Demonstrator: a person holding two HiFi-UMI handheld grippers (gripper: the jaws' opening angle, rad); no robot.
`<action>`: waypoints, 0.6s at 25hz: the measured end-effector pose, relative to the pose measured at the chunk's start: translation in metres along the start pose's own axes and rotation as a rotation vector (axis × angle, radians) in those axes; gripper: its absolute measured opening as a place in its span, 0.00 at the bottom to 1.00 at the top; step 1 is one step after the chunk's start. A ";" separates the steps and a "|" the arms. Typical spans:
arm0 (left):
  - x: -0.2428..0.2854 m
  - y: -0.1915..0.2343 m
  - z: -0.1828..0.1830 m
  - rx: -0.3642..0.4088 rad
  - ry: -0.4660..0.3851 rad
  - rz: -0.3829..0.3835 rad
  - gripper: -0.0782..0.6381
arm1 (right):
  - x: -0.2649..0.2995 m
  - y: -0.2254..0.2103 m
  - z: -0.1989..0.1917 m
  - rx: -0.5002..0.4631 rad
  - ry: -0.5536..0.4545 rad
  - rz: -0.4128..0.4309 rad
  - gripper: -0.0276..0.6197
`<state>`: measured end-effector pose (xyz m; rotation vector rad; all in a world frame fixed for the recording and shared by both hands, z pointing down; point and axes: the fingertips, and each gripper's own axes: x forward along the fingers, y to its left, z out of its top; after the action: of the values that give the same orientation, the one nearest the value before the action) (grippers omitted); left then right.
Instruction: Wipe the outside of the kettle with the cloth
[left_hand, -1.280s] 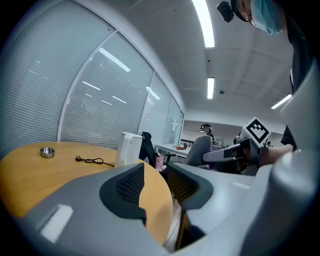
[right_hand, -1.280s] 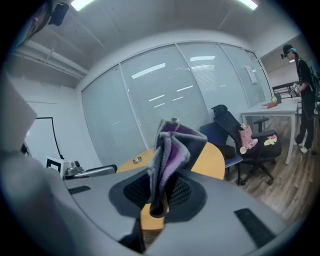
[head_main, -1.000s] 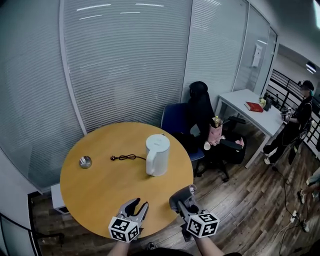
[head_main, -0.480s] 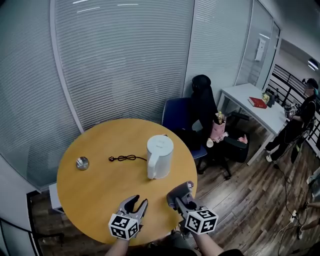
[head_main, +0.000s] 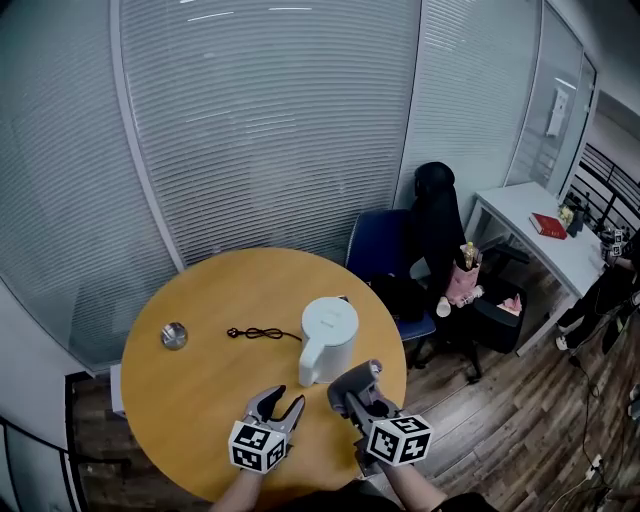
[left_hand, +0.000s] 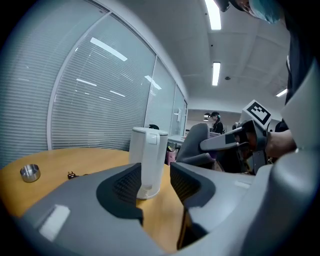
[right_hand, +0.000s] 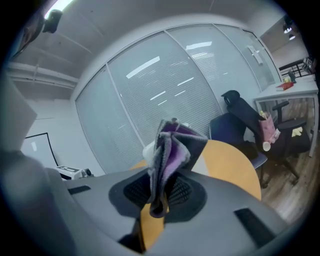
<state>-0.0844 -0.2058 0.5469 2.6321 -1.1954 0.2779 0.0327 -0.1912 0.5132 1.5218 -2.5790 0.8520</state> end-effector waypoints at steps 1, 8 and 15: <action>0.007 0.002 0.002 0.010 0.006 0.004 0.35 | 0.005 -0.002 0.005 0.002 -0.003 0.009 0.13; 0.049 0.007 0.021 0.083 0.020 0.003 0.39 | 0.034 -0.006 0.036 0.054 -0.046 0.078 0.13; 0.067 0.010 0.028 0.132 0.039 0.007 0.37 | 0.058 -0.010 0.044 0.079 -0.049 0.092 0.13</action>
<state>-0.0469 -0.2681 0.5398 2.7211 -1.2127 0.4204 0.0213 -0.2620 0.4965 1.4706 -2.7005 0.9482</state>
